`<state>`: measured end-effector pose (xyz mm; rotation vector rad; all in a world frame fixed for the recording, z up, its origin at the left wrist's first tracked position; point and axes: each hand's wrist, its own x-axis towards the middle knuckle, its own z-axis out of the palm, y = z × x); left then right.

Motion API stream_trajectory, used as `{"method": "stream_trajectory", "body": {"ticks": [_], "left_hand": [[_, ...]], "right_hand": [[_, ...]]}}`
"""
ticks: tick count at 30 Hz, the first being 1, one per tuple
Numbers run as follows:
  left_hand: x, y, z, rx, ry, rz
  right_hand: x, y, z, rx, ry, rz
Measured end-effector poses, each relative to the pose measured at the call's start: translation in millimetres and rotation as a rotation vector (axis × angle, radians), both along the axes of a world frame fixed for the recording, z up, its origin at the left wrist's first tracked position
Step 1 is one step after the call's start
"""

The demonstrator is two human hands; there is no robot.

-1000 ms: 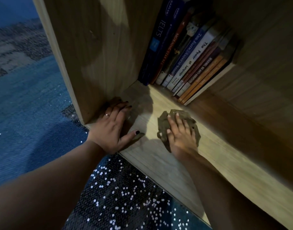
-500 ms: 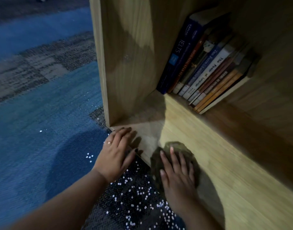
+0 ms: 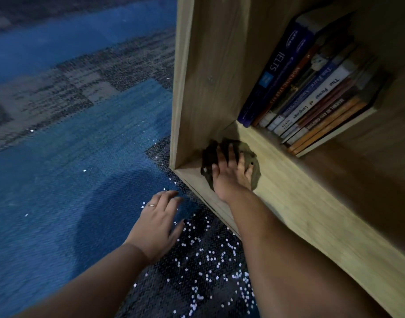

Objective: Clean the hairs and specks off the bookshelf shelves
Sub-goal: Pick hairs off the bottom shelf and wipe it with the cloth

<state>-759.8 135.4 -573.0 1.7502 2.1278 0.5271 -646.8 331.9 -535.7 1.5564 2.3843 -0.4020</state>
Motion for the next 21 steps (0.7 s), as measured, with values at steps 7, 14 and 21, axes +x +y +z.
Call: {"method": "stream_trajectory", "body": {"ticks": [7,14,21], "left_hand": [[-1.7,-4.9,-4.6,-0.119,-0.077,0.049],[1.9,-20.4,7.9,-0.219,-0.119,0.022],[21.8,-16.7,50.5,-0.254,-0.148,-0.043]], "right_hand": [[78.6,-64.0,10.8,-0.009,0.12,0.298],[58.7,-63.3,5.6,0.006,0.079,0.057],[129.3,-103.4,15.2,-0.037,0.018,0.113]]}}
